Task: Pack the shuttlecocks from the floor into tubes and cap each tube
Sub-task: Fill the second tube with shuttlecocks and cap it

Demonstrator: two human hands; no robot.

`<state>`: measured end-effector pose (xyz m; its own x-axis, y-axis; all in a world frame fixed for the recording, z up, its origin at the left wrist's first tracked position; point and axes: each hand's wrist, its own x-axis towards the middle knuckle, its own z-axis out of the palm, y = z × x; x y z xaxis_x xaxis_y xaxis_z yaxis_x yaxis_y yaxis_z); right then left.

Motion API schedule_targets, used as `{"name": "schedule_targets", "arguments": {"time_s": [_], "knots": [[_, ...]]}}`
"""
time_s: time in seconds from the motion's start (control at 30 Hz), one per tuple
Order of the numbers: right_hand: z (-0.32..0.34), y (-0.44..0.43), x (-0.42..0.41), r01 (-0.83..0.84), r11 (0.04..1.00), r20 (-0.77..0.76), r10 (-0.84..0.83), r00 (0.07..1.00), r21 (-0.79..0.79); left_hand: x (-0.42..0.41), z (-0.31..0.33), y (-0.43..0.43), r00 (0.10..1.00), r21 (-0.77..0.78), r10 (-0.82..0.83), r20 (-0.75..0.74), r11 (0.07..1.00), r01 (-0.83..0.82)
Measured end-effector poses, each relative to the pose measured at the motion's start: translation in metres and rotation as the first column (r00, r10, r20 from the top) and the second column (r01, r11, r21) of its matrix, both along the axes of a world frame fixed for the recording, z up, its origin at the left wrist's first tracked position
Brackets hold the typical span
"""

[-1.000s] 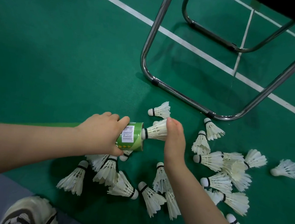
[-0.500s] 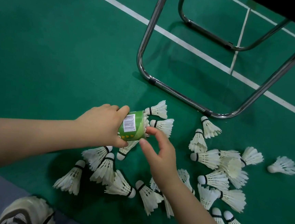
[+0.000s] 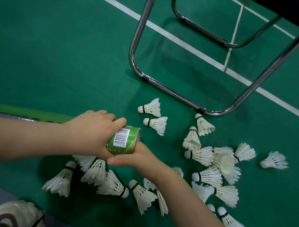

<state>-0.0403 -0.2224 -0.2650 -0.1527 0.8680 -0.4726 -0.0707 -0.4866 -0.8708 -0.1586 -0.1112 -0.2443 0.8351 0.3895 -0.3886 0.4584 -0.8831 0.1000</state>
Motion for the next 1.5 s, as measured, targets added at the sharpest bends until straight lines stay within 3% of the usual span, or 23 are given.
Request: {"name": "schedule_targets", "arguments": {"time_s": [0.1,0.23,0.3,0.4,0.5,0.6,0.67,1.03,1.13,1.27,1.5], "knots": [[-0.004,0.005,0.006,0.024,1.0,0.045,-0.024,0.999,0.013,0.008,-0.001,0.001,1.0,0.025,0.002,0.022,1.0,-0.002],[-0.008,0.002,0.019,0.289,0.954,0.148,-0.297,0.943,0.076,0.028,-0.001,-0.001,0.996,0.05,0.018,0.09,0.998,-0.022],[-0.003,-0.004,0.028,0.462,0.872,0.093,-0.48,0.872,0.165,0.038,0.0,-0.001,0.995,0.038,0.024,0.102,0.999,-0.028],[-0.002,-0.014,0.051,0.662,0.703,0.169,-0.708,0.686,0.261,0.049,0.0,0.001,0.993,0.027,0.035,0.112,0.999,-0.038],[-0.027,-0.026,0.085,0.842,0.521,0.292,-0.835,0.466,0.144,0.056,-0.002,0.004,0.993,0.037,0.037,0.11,0.998,-0.041],[-0.054,-0.039,0.111,0.915,0.403,0.341,-0.857,0.387,-0.024,0.061,-0.004,0.005,0.995,0.043,0.032,0.094,0.998,-0.036],[-0.068,-0.043,0.12,0.929,0.365,0.355,-0.863,0.36,-0.056,0.063,-0.007,0.005,0.995,0.031,0.034,0.091,0.999,-0.037],[-0.074,-0.007,0.132,0.948,0.271,0.36,-0.878,0.314,-0.164,0.068,-0.017,0.015,0.993,0.005,0.054,0.108,0.998,-0.055],[-0.069,-0.008,0.127,0.964,0.247,0.365,-0.892,0.267,-0.101,0.065,-0.019,0.018,0.992,0.016,0.055,0.116,0.998,-0.057],[-0.057,-0.014,0.108,0.931,0.347,0.386,-0.878,0.282,0.109,0.059,-0.022,0.019,0.992,0.022,0.06,0.109,0.998,-0.062],[-0.035,-0.018,0.076,0.79,0.513,0.319,-0.851,0.417,0.337,0.057,-0.023,0.019,0.992,0.022,0.072,0.099,0.997,-0.075]]}}
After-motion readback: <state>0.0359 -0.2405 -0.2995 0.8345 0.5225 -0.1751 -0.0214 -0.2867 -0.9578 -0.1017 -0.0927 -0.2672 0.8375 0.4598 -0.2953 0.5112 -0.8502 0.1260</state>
